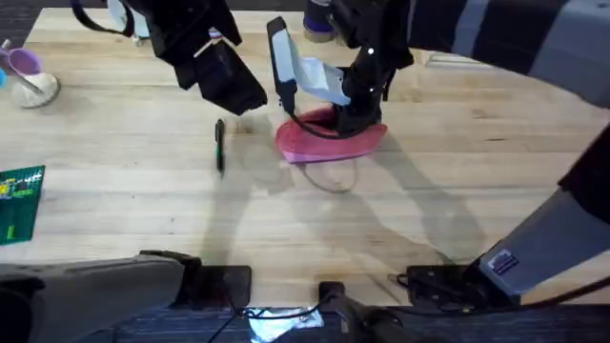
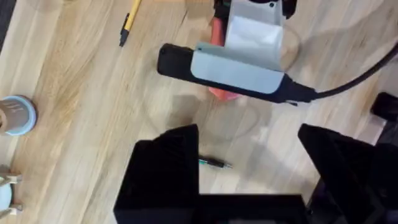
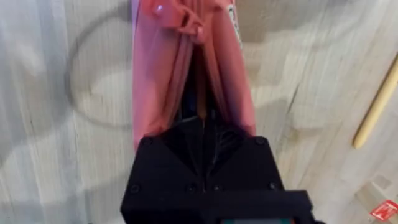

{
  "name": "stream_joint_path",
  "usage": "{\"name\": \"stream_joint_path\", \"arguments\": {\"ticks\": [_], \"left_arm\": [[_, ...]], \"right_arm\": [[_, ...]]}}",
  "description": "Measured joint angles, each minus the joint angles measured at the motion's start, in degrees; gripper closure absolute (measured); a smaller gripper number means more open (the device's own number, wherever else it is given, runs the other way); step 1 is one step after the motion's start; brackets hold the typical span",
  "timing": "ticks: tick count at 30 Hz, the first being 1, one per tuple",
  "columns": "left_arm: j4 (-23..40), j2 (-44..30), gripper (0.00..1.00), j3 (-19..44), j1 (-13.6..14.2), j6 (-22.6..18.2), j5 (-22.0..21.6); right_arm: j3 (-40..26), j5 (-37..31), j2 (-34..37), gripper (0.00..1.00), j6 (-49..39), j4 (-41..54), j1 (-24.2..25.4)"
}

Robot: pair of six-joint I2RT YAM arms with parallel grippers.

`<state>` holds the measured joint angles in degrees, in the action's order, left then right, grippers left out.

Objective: Unzip the bag, pick up the pens from the table one at a time and place them inside, then zip the bag closed.

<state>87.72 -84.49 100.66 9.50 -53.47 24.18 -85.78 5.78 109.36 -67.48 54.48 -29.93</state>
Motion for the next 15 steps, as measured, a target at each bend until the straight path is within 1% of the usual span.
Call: {"name": "stream_joint_path", "arguments": {"ticks": [5, 6, 8, 9, 11, 12, 14, 15], "left_arm": [[0.0, 0.0, 0.006, 0.0, 0.0, 0.0, 0.0], [0.0, 0.0, 0.006, 0.0, 0.0, 0.0, 0.0], [0.0, 0.0, 0.006, 0.0, 0.0, 0.0, 0.0], [0.0, 0.0, 0.006, 0.0, 0.0, 0.0, 0.0], [0.0, 0.0, 0.006, 0.0, 0.0, 0.0, 0.0], [0.0, 0.0, 0.006, 0.0, 0.0, 0.0, 0.0], [0.0, 0.0, 0.006, 0.0, 0.0, 0.0, 0.0], [0.0, 0.0, 0.006, 0.0, 0.0, 0.0, 0.0]], "right_arm": [[-0.1, 0.0, 0.5, 0.934, 0.2, 0.0, -0.1], [-0.1, 0.0, 0.5, 0.918, 0.3, 0.0, -0.1], [-0.1, 0.0, 0.5, 0.857, 0.4, 0.0, -0.1], [-0.2, 0.0, 0.5, 0.786, 0.5, 0.0, -0.1], [-0.2, 0.0, 0.5, 0.505, 0.8, 0.2, -0.1], [-0.2, 0.0, 0.5, 0.345, 1.0, 0.3, -0.1], [-0.2, 0.0, 0.5, 0.074, 1.0, 0.5, -0.1], [-0.2, 0.0, 0.5, 0.027, 1.1, 0.6, -0.1]]}}
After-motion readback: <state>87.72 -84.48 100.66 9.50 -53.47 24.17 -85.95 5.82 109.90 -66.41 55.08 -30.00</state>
